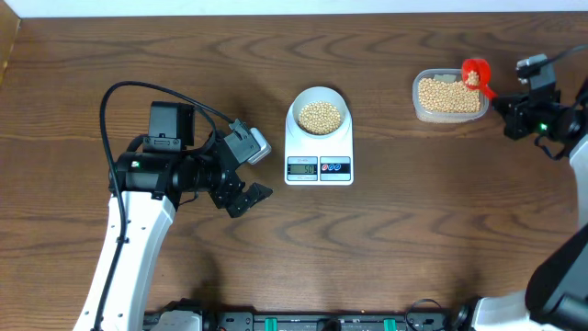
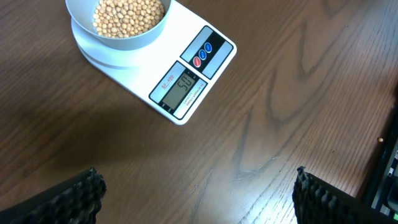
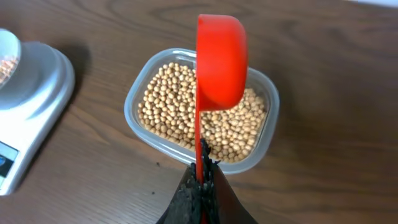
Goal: Scoop item into bowl and weigh 50g on scale
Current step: 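Dip the red scoop into the soybeans with the right gripper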
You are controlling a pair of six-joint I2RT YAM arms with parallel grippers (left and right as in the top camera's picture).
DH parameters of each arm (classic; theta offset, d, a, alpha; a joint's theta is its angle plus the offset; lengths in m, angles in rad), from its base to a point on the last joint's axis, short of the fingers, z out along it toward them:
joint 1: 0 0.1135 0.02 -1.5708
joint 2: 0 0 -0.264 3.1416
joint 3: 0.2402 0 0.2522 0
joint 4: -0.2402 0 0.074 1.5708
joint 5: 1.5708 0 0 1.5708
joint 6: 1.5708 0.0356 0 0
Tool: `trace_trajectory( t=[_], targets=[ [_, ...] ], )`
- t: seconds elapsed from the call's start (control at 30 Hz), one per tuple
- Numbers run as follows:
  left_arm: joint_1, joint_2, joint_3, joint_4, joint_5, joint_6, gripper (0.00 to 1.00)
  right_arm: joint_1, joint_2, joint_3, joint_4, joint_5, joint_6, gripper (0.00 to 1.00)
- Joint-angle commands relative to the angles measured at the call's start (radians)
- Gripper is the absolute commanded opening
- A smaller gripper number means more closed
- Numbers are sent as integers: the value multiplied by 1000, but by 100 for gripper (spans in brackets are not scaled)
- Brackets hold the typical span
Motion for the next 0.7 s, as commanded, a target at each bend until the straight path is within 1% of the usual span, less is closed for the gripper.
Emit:
trace_trajectory(
  t=[0.0,0.23,0.4,0.6,0.67],
  targets=[
    [4,-11,24,-6,6,16,99,66,-19,-1,-16,192,-34,1],
    [4,-11,24,-6,6,16,99,179,-13,-1,-13,386,-71,1],
    [4,-11,24,-6,6,16,99,218,-13,-1,1,520,-71,1],
    [4,-11,24,-6,6,16,99,223,-13,-1,6,523,-70,1],
    [4,-11,24,-6,6,16,99,223,-13,-1,8,496,-70,1]
  ],
)
